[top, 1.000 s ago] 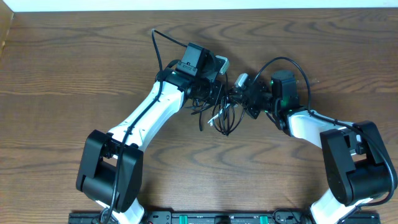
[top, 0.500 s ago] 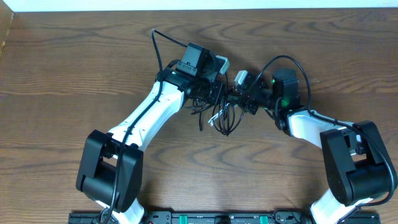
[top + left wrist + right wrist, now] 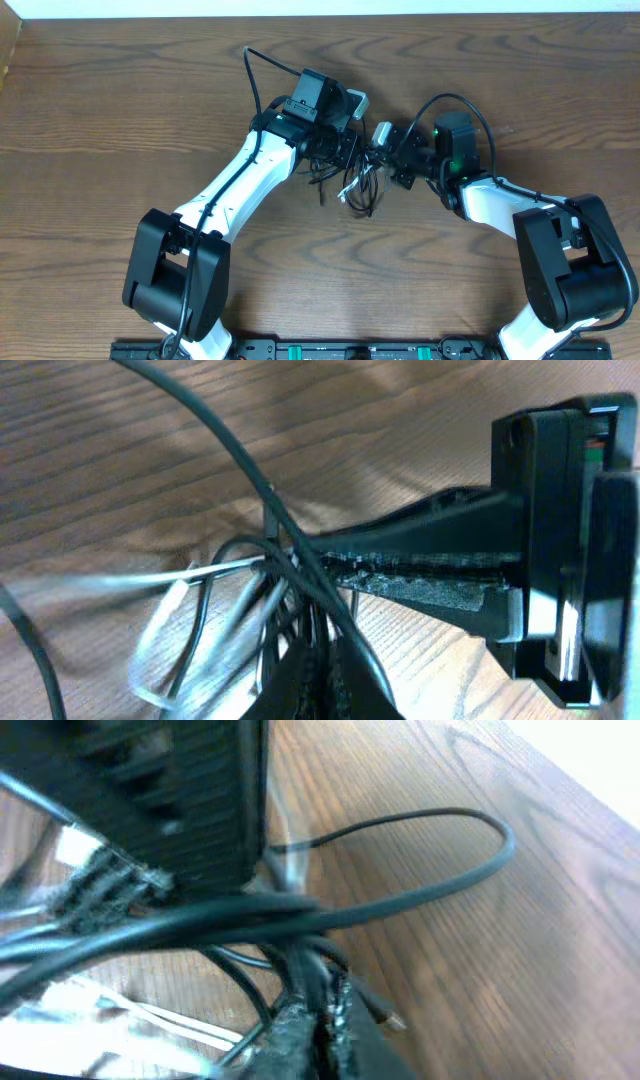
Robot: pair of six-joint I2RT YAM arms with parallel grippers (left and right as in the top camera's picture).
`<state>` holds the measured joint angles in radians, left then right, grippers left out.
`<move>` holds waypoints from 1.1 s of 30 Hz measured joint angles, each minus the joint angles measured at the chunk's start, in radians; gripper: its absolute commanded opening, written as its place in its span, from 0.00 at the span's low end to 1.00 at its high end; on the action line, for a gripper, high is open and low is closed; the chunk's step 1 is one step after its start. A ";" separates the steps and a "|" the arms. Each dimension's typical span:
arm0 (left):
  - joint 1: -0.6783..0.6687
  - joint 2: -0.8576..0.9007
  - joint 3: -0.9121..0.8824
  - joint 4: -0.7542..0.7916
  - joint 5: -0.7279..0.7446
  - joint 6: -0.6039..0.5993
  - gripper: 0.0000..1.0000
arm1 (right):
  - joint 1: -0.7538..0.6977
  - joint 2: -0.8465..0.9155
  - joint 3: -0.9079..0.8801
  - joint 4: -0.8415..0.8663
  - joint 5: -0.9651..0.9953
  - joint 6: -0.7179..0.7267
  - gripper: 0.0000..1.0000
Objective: Untangle cables
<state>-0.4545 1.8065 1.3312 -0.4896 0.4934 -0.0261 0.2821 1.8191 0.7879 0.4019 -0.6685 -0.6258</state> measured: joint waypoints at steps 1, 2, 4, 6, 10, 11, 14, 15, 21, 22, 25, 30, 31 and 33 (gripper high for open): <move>0.000 0.000 0.000 0.000 -0.001 0.000 0.08 | 0.000 0.000 0.000 -0.004 -0.004 -0.008 0.01; 0.000 0.000 0.000 0.000 -0.002 0.000 0.07 | 0.000 0.000 0.000 -0.005 -0.006 -0.011 0.01; 0.000 0.000 0.000 0.000 -0.002 0.000 0.08 | -0.001 0.000 0.000 -0.005 -0.009 -0.017 0.01; 0.000 0.000 0.000 0.000 -0.002 0.000 0.08 | -0.003 0.000 0.000 -0.006 -0.010 -0.018 0.01; 0.000 0.000 0.000 0.000 -0.002 0.000 0.13 | -0.018 0.000 0.000 -0.021 -0.015 -0.018 0.01; 0.000 0.000 0.000 0.000 -0.002 0.000 0.15 | -0.031 -0.002 0.000 -0.038 -0.014 -0.018 0.01; 0.000 0.000 0.000 -0.001 -0.002 -0.001 0.24 | -0.057 -0.027 -0.001 -0.112 0.003 -0.018 0.01; 0.000 0.000 0.000 0.000 -0.002 0.000 0.30 | -0.066 -0.041 -0.001 -0.135 0.014 -0.018 0.01; 0.000 0.000 0.000 -0.002 -0.003 -0.005 0.70 | -0.127 -0.169 -0.003 -0.296 0.101 -0.018 0.01; 0.000 0.000 0.000 -0.001 -0.003 -0.004 0.70 | -0.135 -0.195 -0.004 -0.324 0.115 -0.018 0.01; 0.000 0.000 0.000 -0.001 -0.002 -0.001 0.71 | -0.161 -0.266 -0.004 -0.410 0.147 -0.018 0.01; 0.000 0.000 0.000 -0.001 -0.003 -0.001 0.71 | -0.180 -0.367 -0.004 -0.554 0.200 -0.018 0.01; 0.000 0.000 0.000 -0.001 -0.002 -0.001 0.71 | -0.180 -0.381 -0.004 -0.584 0.214 -0.019 0.01; 0.000 0.000 0.000 -0.001 -0.003 -0.001 0.71 | -0.180 -0.397 -0.004 -0.616 0.233 -0.018 0.01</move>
<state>-0.4545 1.8065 1.3312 -0.4908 0.4908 -0.0273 0.1020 1.4223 0.7841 -0.2146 -0.4358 -0.6441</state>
